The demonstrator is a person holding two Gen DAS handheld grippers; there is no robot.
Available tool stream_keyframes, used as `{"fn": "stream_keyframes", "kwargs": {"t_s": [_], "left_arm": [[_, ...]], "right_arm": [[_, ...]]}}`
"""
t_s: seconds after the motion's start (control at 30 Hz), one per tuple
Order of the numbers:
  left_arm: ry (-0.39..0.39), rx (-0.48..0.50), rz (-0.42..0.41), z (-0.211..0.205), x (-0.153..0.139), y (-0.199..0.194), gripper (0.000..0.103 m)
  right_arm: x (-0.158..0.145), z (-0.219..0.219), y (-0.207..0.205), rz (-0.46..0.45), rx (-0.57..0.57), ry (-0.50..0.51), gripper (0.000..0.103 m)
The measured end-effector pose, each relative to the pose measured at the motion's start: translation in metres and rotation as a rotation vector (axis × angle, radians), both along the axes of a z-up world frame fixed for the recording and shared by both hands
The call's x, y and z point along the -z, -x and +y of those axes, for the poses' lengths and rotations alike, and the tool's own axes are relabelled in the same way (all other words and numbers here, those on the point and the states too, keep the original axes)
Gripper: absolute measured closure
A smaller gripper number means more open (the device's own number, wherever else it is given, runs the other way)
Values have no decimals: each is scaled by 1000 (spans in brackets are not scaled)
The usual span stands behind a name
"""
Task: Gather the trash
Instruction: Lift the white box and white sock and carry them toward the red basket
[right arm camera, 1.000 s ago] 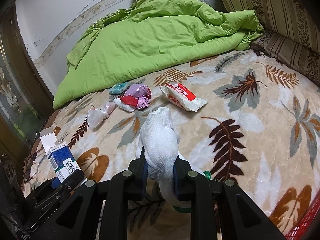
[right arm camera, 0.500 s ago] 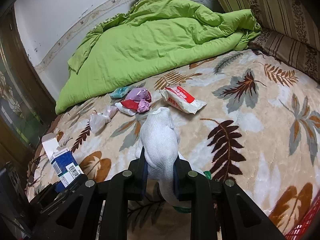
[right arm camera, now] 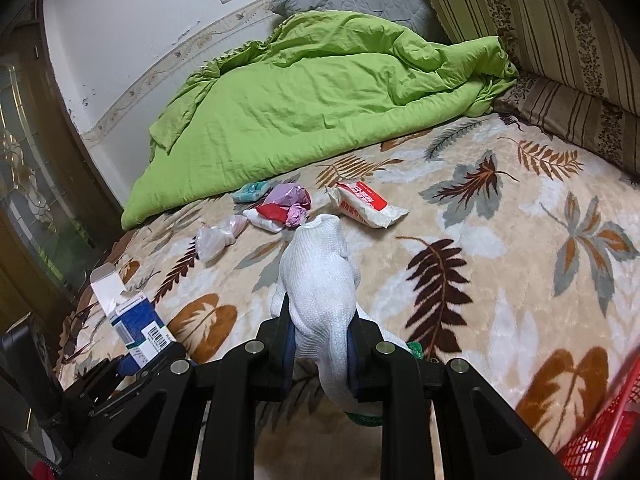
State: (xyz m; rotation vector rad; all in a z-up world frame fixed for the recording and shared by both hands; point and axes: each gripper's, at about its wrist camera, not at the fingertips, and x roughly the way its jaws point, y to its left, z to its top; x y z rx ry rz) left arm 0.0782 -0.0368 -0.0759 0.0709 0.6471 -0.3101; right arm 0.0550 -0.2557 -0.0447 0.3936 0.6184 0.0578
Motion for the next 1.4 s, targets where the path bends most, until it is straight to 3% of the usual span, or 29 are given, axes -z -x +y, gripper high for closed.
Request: {"fn": "stream_keyframes", "kwargs": {"t_s": [0.57,1.03,1.4], "left_arm": [[-5,30,27,-4,-7,23,66],[-22,132,33,-33,-31,49,66],[-73,162,33,-50,-39,55,66]], "right_arm": [[0,-1,10,7,-2,-31,81],[-14,-32,84,12,11,-84,81],[-16,-35,95,22,7,-110,81]]}}
